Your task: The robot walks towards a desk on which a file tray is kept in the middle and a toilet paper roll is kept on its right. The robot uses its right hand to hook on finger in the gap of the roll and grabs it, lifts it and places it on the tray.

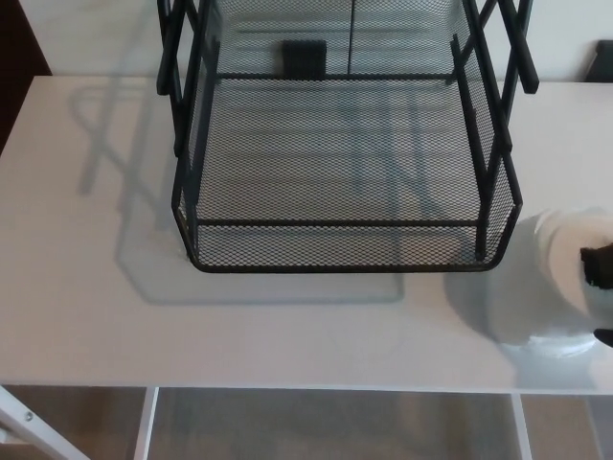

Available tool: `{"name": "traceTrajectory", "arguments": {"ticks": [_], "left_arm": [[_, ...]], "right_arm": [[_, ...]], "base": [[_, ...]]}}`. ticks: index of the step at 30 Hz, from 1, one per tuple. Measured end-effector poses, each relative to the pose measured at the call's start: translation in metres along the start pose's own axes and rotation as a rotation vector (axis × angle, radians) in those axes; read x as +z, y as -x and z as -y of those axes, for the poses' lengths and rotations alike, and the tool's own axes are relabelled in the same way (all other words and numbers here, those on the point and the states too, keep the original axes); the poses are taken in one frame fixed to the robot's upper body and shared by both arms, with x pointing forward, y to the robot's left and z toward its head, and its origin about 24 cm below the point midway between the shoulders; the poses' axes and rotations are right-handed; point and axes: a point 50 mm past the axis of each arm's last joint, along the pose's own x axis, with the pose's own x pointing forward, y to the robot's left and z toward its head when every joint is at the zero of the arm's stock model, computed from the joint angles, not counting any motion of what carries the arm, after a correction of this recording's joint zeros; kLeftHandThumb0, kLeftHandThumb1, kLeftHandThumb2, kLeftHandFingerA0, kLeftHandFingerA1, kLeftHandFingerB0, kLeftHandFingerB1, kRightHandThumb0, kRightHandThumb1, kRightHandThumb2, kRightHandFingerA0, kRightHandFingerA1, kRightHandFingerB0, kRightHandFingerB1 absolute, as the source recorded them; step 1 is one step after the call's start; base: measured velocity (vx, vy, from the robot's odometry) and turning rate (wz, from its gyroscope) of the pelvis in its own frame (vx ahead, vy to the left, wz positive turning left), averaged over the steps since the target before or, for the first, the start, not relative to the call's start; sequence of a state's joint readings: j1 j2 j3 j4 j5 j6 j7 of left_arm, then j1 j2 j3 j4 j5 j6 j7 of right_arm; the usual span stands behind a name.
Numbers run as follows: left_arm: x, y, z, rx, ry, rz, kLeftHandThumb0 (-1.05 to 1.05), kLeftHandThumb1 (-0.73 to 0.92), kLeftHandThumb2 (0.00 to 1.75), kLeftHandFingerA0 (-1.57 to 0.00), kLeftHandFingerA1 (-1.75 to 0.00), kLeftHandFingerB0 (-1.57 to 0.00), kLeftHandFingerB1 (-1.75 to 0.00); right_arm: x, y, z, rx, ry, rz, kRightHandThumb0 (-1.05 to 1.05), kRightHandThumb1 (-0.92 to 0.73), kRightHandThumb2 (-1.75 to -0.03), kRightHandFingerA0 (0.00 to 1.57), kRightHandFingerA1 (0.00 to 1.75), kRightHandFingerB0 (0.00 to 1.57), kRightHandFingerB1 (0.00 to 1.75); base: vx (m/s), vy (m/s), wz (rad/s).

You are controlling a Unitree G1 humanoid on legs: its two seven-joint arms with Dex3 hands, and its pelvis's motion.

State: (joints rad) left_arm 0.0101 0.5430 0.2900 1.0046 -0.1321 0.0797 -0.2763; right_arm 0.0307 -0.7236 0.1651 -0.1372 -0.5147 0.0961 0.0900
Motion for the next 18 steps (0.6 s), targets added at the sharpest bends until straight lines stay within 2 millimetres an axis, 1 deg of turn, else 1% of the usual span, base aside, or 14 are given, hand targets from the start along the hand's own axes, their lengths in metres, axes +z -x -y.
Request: {"name": "traceTrajectory", "arguments": {"ticks": [1,3,6,7,8,9,10,12,13,14,15,16,17,18], "left_arm": [[0.000,0.000,0.000,0.000,0.001,-0.002,-0.75,0.85,0.65,-0.41,-0.47,-0.21,-0.33],[-0.001,0.000,0.000,0.000,0.003,-0.007,-0.75,0.86,0.66,-0.40,-0.46,-0.22,-0.34],[-0.002,-0.001,0.000,0.000,0.002,-0.013,-0.75,0.87,0.66,-0.36,-0.46,-0.21,-0.33],[-0.002,-0.001,0.001,-0.001,0.000,-0.013,-0.76,0.69,1.02,-0.30,-0.55,-0.13,-0.44],[-0.002,0.000,0.001,-0.001,-0.003,-0.011,-0.76,0.69,1.01,-0.29,-0.54,-0.14,-0.45],[-0.001,0.000,0.001,-0.003,-0.008,-0.006,-0.75,0.87,0.66,-0.40,-0.47,-0.22,-0.33],[0.000,0.000,0.001,-0.004,-0.013,-0.002,-0.76,0.86,0.66,-0.40,-0.48,-0.24,-0.34],[0.000,0.000,0.001,-0.004,-0.021,-0.002,-0.76,0.86,0.66,-0.40,-0.48,-0.24,-0.34],[-0.001,0.000,0.001,-0.003,-0.022,-0.004,-0.77,0.69,1.02,-0.29,-0.55,-0.14,-0.44],[-0.001,0.000,0.001,-0.003,-0.023,-0.005,-0.77,0.69,1.00,-0.28,-0.53,-0.15,-0.45],[-0.002,0.000,0.000,-0.002,-0.025,-0.008,-0.77,0.69,1.00,-0.28,-0.53,-0.15,-0.45],[-0.002,0.001,0.000,-0.002,-0.027,-0.012,-0.76,0.70,1.02,-0.29,-0.54,-0.13,-0.44],[-0.003,0.001,0.000,-0.002,-0.029,-0.014,-0.77,0.71,1.01,-0.28,-0.54,-0.15,-0.45],[-0.003,0.001,0.000,-0.002,-0.031,-0.017,-0.77,0.69,1.00,-0.27,-0.54,-0.15,-0.45]], "right_arm": [[-0.001,0.000,-0.001,-0.014,0.006,0.002,-0.19,-0.49,-0.60,1.06,1.54,0.97,0.65],[-0.001,-0.001,-0.002,-0.040,0.016,0.007,-0.18,-0.46,-0.59,1.10,1.54,0.99,0.67],[-0.003,-0.001,-0.004,-0.074,0.027,0.016,-0.20,-0.49,-0.62,1.08,1.55,0.99,0.68],[-0.003,-0.001,-0.005,-0.090,0.032,0.024,-0.20,-0.50,-0.63,1.08,1.53,0.99,0.68],[-0.003,0.000,-0.005,-0.100,0.037,0.030,-0.20,-0.51,-0.65,1.09,1.51,1.00,0.65],[-0.003,0.000,-0.006,-0.113,0.046,0.038,-0.18,-0.50,-0.68,1.07,1.53,1.00,0.67],[-0.003,0.001,-0.006,-0.121,0.051,0.044,-0.21,-0.52,-0.65,1.06,1.52,0.97,0.67],[-0.003,0.004,-0.003,-0.140,0.056,0.055,-0.21,-0.52,-0.65,1.06,1.52,0.97,0.67],[-0.002,0.005,0.000,-0.152,0.058,0.061,-0.18,-0.53,-0.64,1.06,1.56,0.95,0.65],[-0.001,0.006,0.004,-0.161,0.059,0.065,-0.14,-0.39,-0.91,1.30,1.30,0.90,0.82],[-0.001,0.008,0.010,-0.173,0.059,0.066,-0.14,-0.39,-0.91,1.30,1.30,0.90,0.82],[-0.002,0.009,0.019,-0.199,0.060,0.066,-0.14,-0.51,-0.72,1.13,1.45,0.98,0.66],[-0.004,0.010,0.027,-0.220,0.061,0.062,-0.13,-0.51,-0.70,1.10,1.49,0.97,0.66],[-0.005,0.011,0.033,-0.235,0.060,0.058,-0.13,-0.54,-0.70,1.12,1.31,0.96,0.64]], "base": [[0.00,0.000,0.00],[0.00,0.000,0.00],[0.00,0.000,0.00],[0.00,0.000,0.00],[0.00,0.000,0.00],[0.00,0.000,0.00],[0.00,0.000,0.00],[0.00,0.000,0.00],[0.00,0.000,0.00],[0.00,0.000,0.00],[0.00,0.000,0.00],[0.00,0.000,0.00],[0.00,0.000,0.00],[0.00,0.000,0.00]]}}
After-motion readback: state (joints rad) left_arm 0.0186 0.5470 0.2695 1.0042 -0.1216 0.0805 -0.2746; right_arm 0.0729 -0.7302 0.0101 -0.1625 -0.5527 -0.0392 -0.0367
